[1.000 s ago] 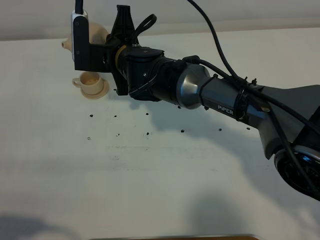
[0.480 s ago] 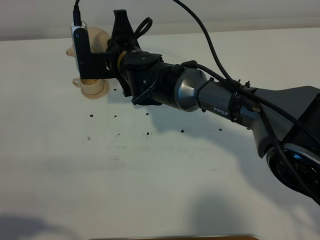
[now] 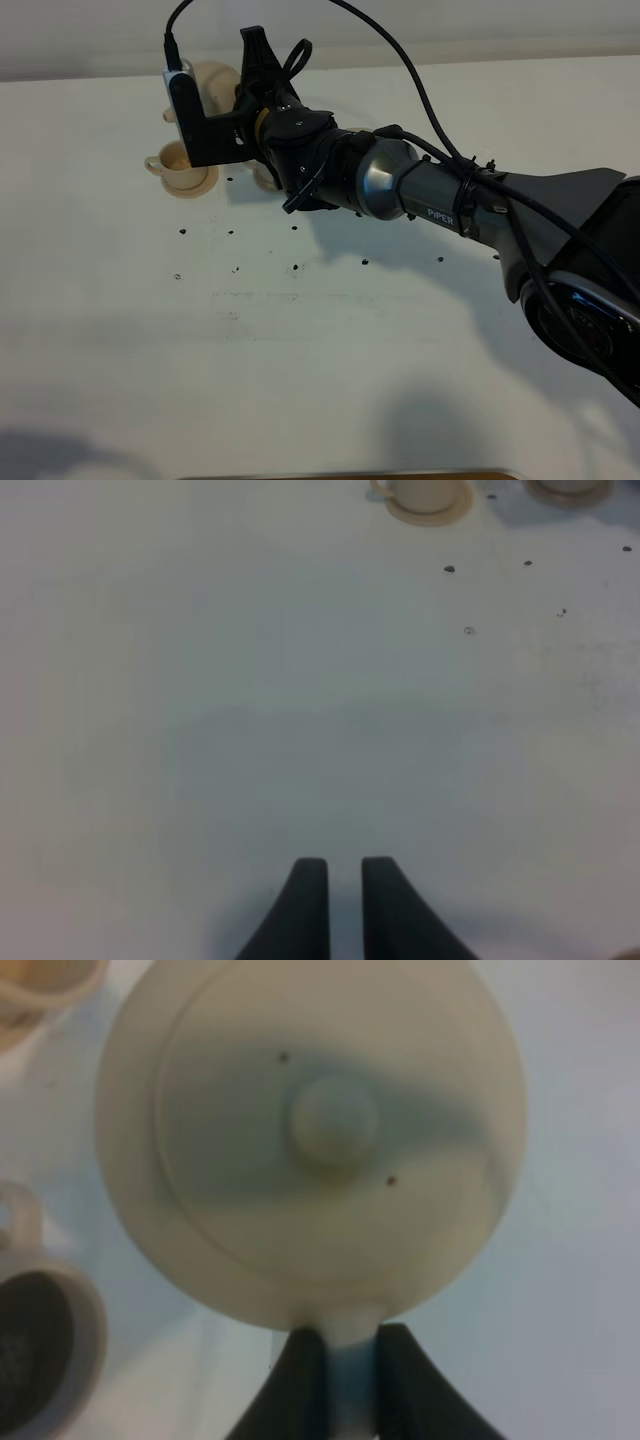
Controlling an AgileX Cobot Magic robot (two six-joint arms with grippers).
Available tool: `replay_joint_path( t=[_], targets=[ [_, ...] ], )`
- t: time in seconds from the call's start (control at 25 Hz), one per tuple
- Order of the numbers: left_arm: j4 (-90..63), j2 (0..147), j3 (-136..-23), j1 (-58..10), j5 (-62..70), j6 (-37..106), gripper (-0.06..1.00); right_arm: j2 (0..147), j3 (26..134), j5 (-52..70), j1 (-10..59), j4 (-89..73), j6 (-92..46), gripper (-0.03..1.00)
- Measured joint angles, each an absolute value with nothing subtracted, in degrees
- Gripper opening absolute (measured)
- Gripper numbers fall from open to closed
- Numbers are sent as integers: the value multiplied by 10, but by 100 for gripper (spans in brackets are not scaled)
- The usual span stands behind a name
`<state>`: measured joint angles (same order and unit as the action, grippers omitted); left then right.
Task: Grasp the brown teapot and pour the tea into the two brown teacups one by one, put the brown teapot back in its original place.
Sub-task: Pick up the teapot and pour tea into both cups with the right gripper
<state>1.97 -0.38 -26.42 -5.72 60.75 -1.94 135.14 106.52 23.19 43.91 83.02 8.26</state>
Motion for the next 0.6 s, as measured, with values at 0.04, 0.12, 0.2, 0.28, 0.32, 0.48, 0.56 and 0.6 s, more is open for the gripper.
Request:
replay_joint_path(
  t=[0.04, 0.12, 0.2, 0.28, 0.32, 0.48, 0.56, 0.6],
  targets=[
    [20, -4, -264, -57, 607, -19, 7, 1354, 1065, 230, 438, 833, 83, 12],
    [20, -4, -264, -57, 607, -19, 7, 1355, 1065, 223, 435, 843, 83, 12],
    [20, -4, -264, -57, 607, -19, 7, 1355, 1065, 216, 434, 853, 83, 12],
    [20, -4, -264, -57, 607, -19, 7, 1355, 1065, 211, 433, 865, 84, 12],
    [20, -4, -264, -57, 607, -19, 7, 1355, 1065, 210, 433, 870, 84, 12],
    [20, -4, -264, -57, 607, -19, 7, 1355, 1065, 201, 430, 882, 84, 12],
    [20, -4, -264, -57, 607, -19, 7, 1355, 1065, 193, 429, 882, 84, 12],
    [20, -4, -264, -57, 607, -19, 7, 1355, 1066, 192, 429, 882, 84, 12]
  ],
)
